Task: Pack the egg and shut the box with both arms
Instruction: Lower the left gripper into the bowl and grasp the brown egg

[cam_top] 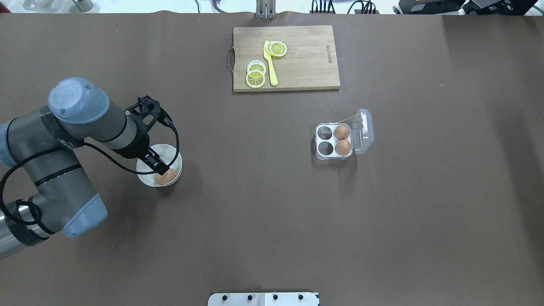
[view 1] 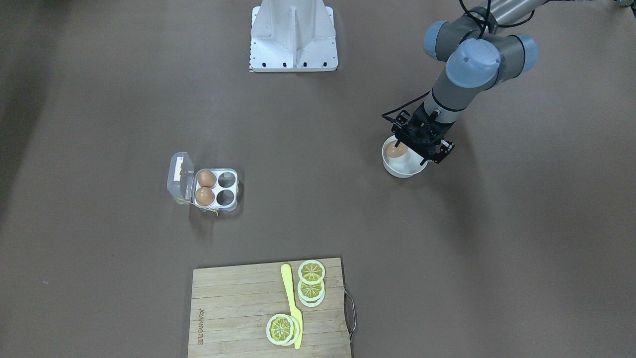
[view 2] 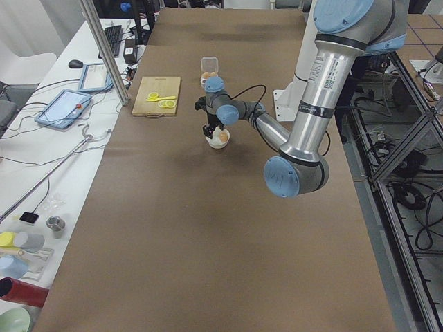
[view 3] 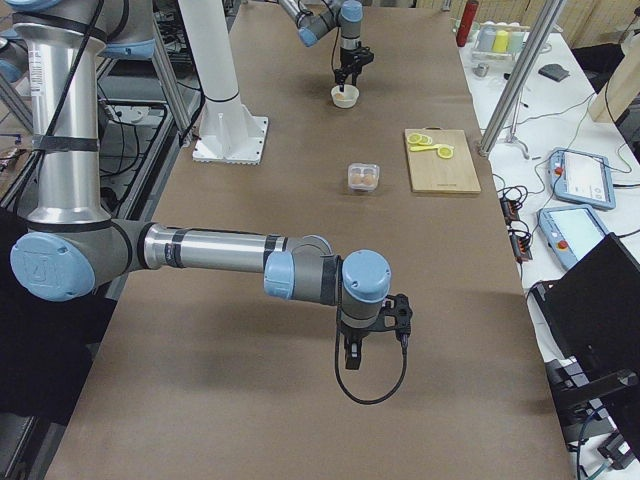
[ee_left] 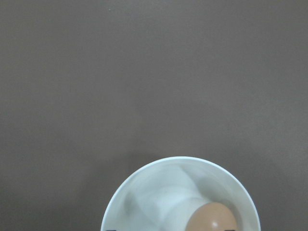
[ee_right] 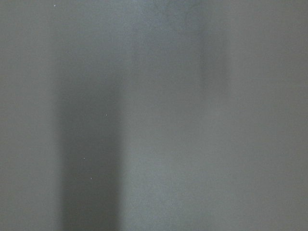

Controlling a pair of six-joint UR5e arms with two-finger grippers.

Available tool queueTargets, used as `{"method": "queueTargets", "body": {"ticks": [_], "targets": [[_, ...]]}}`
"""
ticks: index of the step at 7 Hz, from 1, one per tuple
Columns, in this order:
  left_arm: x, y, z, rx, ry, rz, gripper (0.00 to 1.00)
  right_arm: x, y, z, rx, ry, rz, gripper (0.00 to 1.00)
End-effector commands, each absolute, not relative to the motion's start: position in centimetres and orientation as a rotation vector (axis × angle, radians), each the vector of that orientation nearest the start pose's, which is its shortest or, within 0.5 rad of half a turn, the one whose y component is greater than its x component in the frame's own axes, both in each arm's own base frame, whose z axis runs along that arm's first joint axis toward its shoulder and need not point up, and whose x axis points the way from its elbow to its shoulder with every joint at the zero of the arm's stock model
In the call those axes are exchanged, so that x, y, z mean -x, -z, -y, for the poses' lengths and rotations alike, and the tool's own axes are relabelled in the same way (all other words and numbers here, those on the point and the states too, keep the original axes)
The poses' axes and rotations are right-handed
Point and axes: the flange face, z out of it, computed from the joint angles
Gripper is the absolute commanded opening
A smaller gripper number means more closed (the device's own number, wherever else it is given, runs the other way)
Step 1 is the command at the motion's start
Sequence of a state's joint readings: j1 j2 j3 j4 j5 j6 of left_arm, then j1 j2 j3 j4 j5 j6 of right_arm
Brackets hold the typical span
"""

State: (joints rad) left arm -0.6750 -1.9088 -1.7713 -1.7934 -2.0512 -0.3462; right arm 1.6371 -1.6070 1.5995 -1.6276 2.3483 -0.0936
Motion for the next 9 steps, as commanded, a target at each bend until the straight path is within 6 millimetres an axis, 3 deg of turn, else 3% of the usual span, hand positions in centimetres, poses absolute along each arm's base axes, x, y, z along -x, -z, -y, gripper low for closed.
{"method": "queueTargets", "body": {"ticks": [1, 7, 9], "targets": [[-43.76, -35.88, 43.81, -0.333, -0.727, -0.825, 0.81, -9.73, -66.83, 46.56, -0.002, -0.005, 0.778, 1.0], [-44.03, -36.32, 43.82, -0.321, -0.772, -0.804, 0.8, -9.74, -67.39, 45.85, 0.01, -0.013, 0.781, 1.0], [-44.03, -36.34, 43.82, -0.319, -0.771, -0.803, 0.72, -9.74, -67.39, 45.85, 0.01, -0.013, 0.781, 1.0]]}}
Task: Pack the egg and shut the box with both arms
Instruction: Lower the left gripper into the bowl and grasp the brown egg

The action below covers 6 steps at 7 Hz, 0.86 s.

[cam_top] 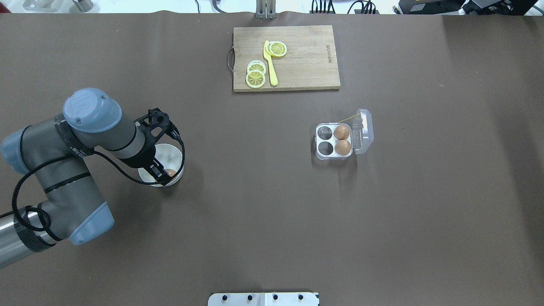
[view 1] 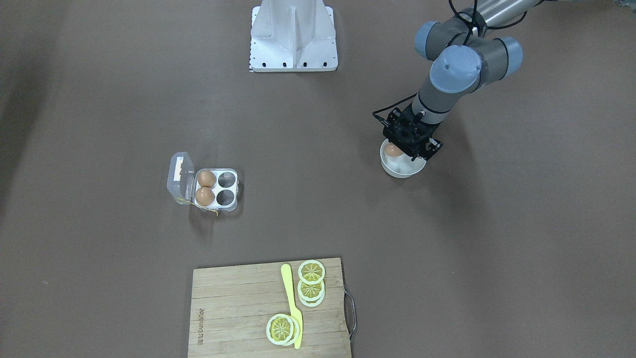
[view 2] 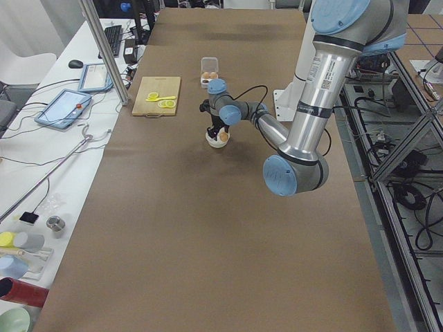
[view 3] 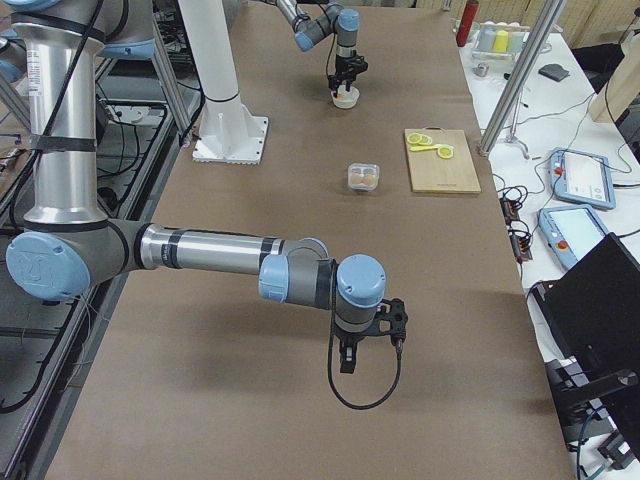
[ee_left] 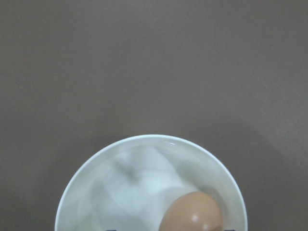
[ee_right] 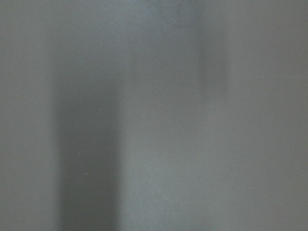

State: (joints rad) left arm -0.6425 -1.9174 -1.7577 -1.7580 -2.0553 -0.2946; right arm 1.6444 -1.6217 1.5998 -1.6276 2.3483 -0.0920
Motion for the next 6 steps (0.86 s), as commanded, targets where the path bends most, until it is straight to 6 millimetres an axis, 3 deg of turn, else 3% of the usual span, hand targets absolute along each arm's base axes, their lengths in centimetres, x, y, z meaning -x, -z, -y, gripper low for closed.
{"method": "queueTargets", "body": {"ticks": [1, 6], "targets": [[-44.14, -36.32, 43.79, -0.319, -0.773, -0.804, 0.7, -9.74, -67.39, 45.85, 0.01, -0.013, 0.781, 1.0], [-44.99, -36.0, 44.3, -0.299, -0.772, -0.791, 0.67, -9.75, -67.48, 45.84, 0.011, -0.013, 0.779, 1.0]]}}
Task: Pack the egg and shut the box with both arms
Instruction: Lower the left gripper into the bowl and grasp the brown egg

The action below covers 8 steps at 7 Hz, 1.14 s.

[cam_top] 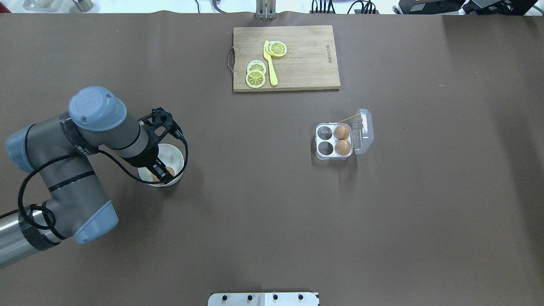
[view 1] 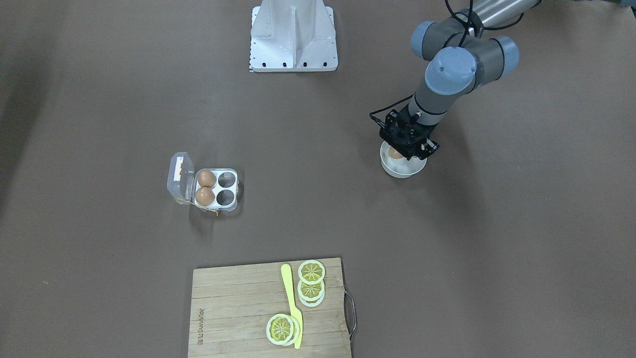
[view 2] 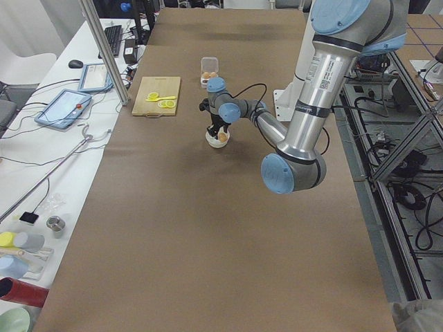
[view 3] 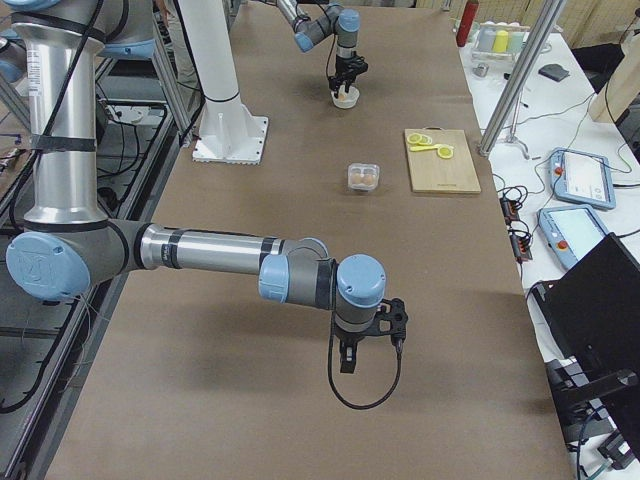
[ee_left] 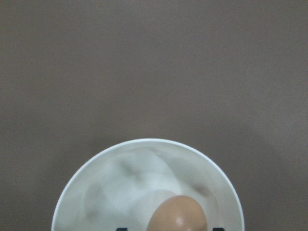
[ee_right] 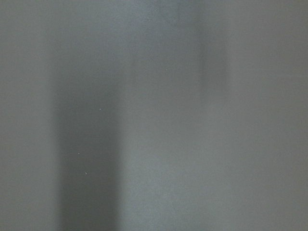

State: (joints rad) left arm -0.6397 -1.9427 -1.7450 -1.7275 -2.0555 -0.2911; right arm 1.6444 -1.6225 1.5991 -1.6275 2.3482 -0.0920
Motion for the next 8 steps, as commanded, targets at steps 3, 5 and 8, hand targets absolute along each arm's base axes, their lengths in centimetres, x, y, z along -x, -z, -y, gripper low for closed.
{"method": "queueTargets", "body": {"ticks": [3, 5, 8], "targets": [[-45.27, -36.54, 44.53, -0.289, -0.769, -0.784, 0.67, -9.75, -67.48, 45.84, 0.011, -0.013, 0.779, 1.0], [-45.71, -36.8, 44.65, -0.285, -0.77, -0.778, 0.68, -9.75, -67.55, 45.76, 0.013, -0.014, 0.779, 1.0], [-45.91, -36.71, 44.78, -0.283, -0.77, -0.779, 0.5, -9.73, -67.76, 45.53, 0.017, -0.016, 0.78, 1.0]]}}
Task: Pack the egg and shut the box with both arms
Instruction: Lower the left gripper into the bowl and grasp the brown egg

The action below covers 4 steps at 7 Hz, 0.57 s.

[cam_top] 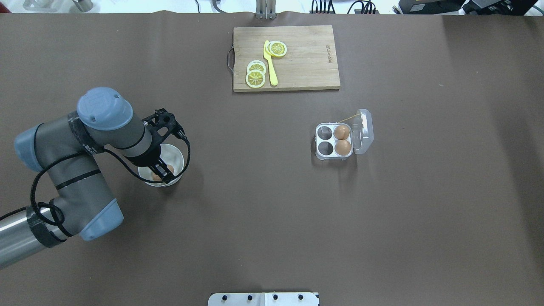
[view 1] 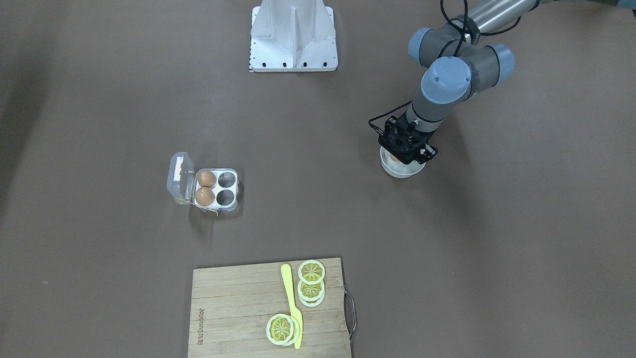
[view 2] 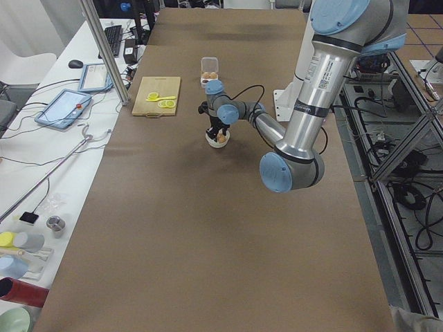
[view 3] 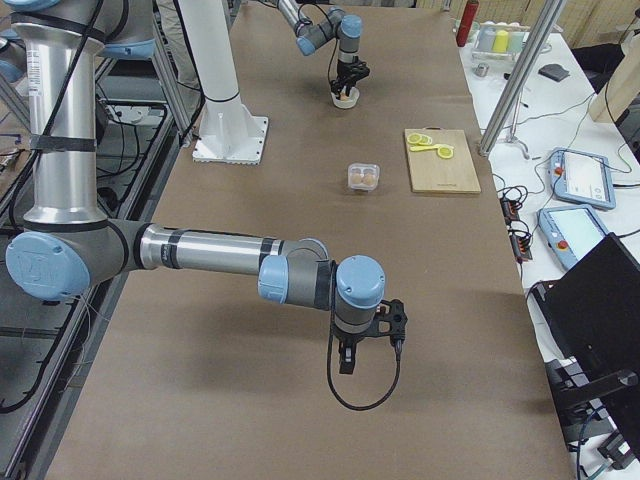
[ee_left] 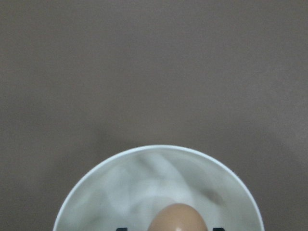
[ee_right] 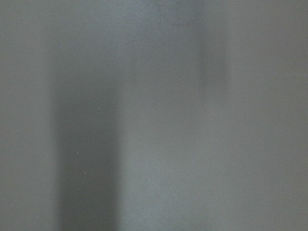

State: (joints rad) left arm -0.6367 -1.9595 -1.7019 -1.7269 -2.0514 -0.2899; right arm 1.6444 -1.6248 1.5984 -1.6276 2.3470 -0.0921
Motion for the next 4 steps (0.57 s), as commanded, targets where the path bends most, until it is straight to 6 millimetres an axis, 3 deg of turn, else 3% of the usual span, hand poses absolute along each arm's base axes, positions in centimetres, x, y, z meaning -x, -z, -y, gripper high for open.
{"method": "queueTargets", "body": {"ticks": [1, 4], "targets": [[-46.01, -36.82, 44.82, -0.277, -0.769, -0.78, 0.44, -9.71, -67.75, 45.46, 0.017, -0.016, 0.781, 1.0], [-46.16, -36.48, 44.85, -0.274, -0.767, -0.789, 0.4, -9.72, -67.9, 45.37, 0.02, -0.017, 0.78, 1.0]]}}
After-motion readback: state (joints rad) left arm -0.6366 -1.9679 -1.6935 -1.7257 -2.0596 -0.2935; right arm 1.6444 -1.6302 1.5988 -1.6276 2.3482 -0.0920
